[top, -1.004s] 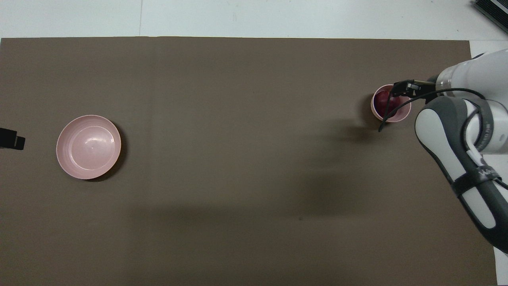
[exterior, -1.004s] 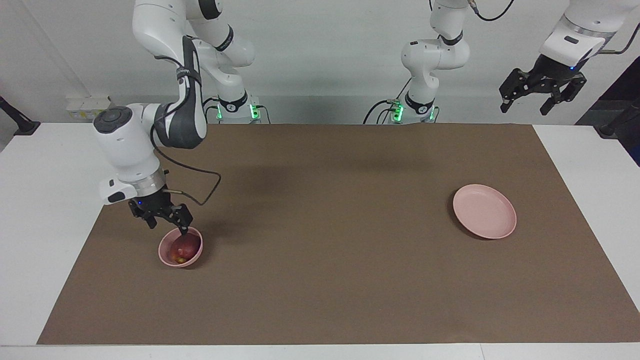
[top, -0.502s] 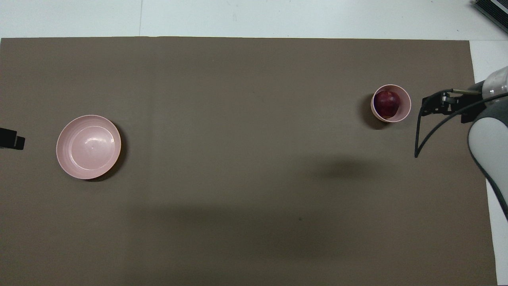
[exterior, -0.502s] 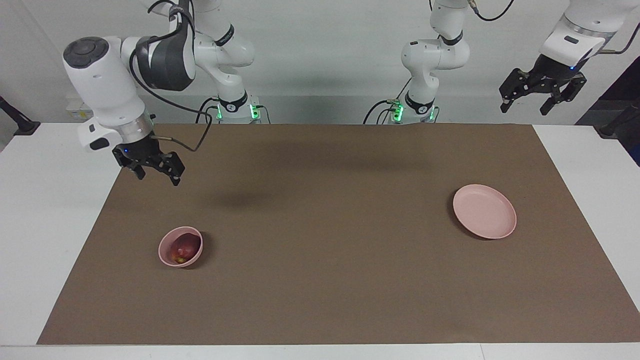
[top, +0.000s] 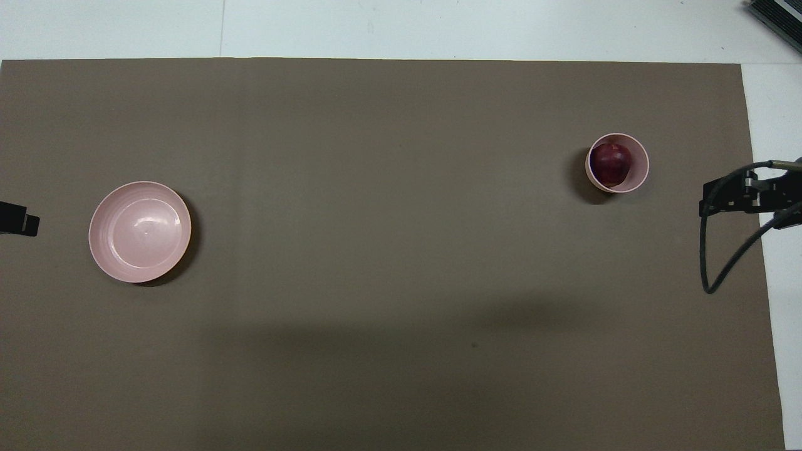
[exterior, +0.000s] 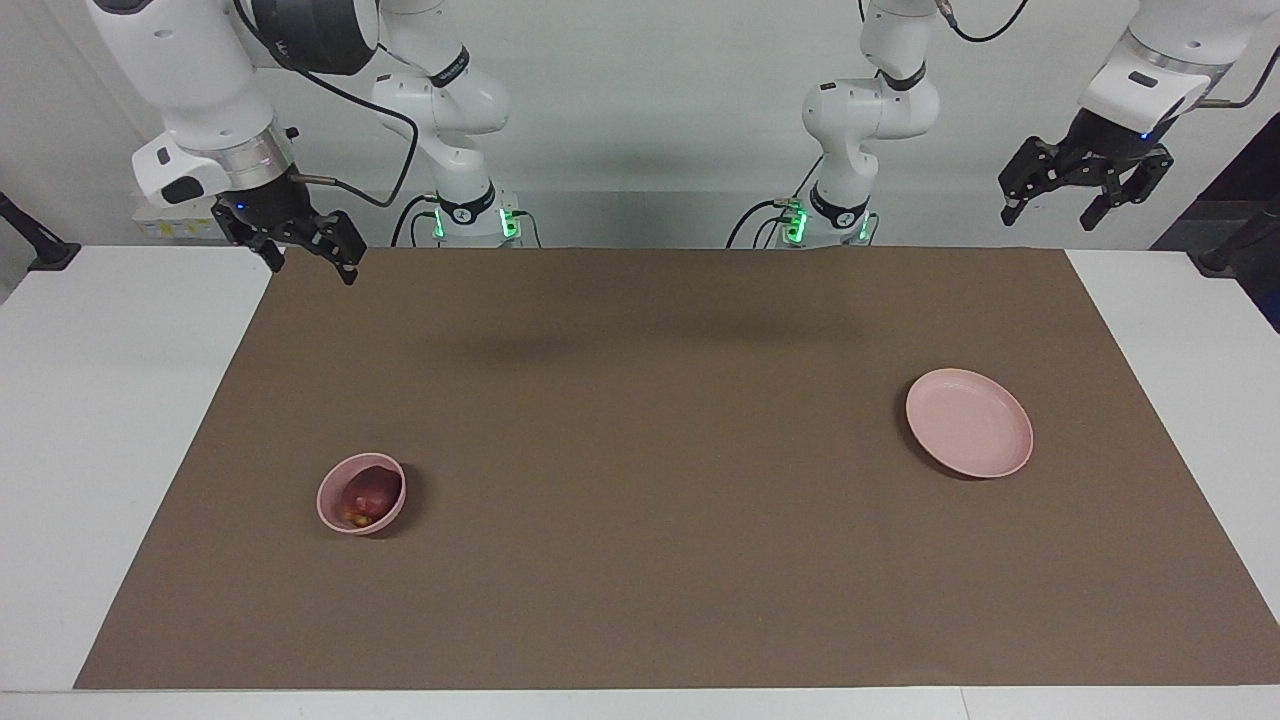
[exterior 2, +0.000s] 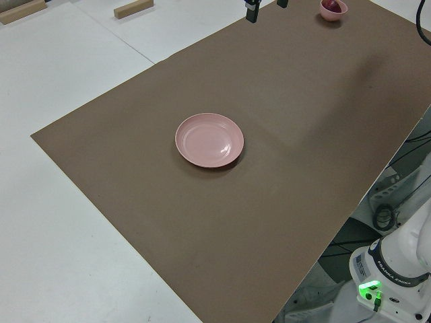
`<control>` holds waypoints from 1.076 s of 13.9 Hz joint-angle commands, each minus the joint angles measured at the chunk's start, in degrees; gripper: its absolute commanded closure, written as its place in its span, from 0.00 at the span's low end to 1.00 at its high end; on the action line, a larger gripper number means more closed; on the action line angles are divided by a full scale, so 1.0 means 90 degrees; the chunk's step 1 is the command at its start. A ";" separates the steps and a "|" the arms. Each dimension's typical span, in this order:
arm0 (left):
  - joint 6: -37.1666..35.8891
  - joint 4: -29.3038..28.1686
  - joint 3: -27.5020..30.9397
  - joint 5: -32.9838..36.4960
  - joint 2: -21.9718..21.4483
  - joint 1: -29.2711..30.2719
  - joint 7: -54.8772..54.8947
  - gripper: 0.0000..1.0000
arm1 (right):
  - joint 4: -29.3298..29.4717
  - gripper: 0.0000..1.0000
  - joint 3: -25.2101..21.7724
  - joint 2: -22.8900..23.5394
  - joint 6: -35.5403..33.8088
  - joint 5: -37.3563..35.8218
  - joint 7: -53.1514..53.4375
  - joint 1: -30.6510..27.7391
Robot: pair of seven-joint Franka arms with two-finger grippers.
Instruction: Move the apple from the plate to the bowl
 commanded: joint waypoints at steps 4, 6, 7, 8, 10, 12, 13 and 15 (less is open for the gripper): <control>0.0127 -0.0180 -0.0009 0.0068 -0.0137 -0.0002 -0.0068 0.00 | 0.0083 0.00 0.0031 0.0072 -0.0085 0.0019 -0.0286 -0.0029; 0.0127 -0.0180 -0.0009 0.0068 -0.0147 -0.0002 -0.0068 0.00 | 0.0152 0.00 0.0031 0.0140 -0.0162 0.0028 -0.0793 -0.0078; 0.0127 -0.0180 -0.0009 0.0068 -0.0147 -0.0002 -0.0068 0.00 | 0.0161 0.00 0.0031 0.0150 -0.0173 0.0028 -0.0844 -0.0097; 0.0127 -0.0180 -0.0009 0.0068 -0.0147 -0.0002 -0.0068 0.00 | 0.0239 0.00 0.0041 0.0140 -0.0202 0.0018 -0.0844 -0.0078; 0.0127 -0.0180 -0.0009 0.0068 -0.0147 -0.0002 -0.0068 0.00 | 0.0318 0.00 0.0041 0.0150 -0.0347 0.0009 -0.0834 -0.0029; 0.0127 -0.0180 -0.0009 0.0068 -0.0137 -0.0002 -0.0068 0.00 | 0.0590 0.00 0.0002 0.0266 -0.0562 0.0281 -0.0786 -0.0078; 0.0127 -0.0180 -0.0009 0.0068 -0.0147 -0.0002 -0.0068 0.00 | 0.0775 0.00 0.0002 0.0364 -0.0689 0.0272 -0.0785 -0.0049; 0.0127 -0.0180 -0.0009 0.0068 -0.0137 -0.0002 -0.0068 0.00 | 0.0904 0.00 0.0011 0.0433 -0.0671 0.0272 -0.0776 -0.0039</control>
